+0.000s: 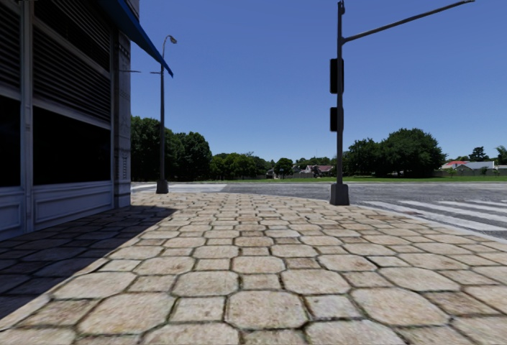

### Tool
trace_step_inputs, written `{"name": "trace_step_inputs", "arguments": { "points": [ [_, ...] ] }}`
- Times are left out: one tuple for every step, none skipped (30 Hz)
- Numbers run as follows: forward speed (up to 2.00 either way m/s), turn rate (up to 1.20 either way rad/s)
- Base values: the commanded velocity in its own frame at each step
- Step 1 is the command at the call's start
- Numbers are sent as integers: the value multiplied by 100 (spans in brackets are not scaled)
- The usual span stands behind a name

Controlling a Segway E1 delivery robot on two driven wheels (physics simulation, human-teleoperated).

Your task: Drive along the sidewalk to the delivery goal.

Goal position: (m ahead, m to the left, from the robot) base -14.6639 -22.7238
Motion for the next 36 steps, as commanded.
{"name": "trace_step_inputs", "arguments": {
  "points": [
    [200, 0],
    [200, 0],
    [200, 0],
    [200, 0],
    [200, 0],
    [200, 0],
    [200, 0],
    [200, 0],
    [200, 0],
    [200, 0],
    [200, 0],
    [200, -1],
    [200, -24],
    [200, -39],
    [200, -39],
    [200, -43],
    [200, -49],
    [192, -55],
    [192, -55],
    [173, -57],
    [163, -59],
    [157, -59],
    [149, -59],
    [149, -59],
    [134, -59],
    [124, -59],
    [120, -59],
    [119, -59],
    [119, -59],
    [119, -59],
    [119, -59],
    [121, -59],
    [121, -59],
    [123, -57],
    [127, -56],
    [130, -56]
  ]
}}
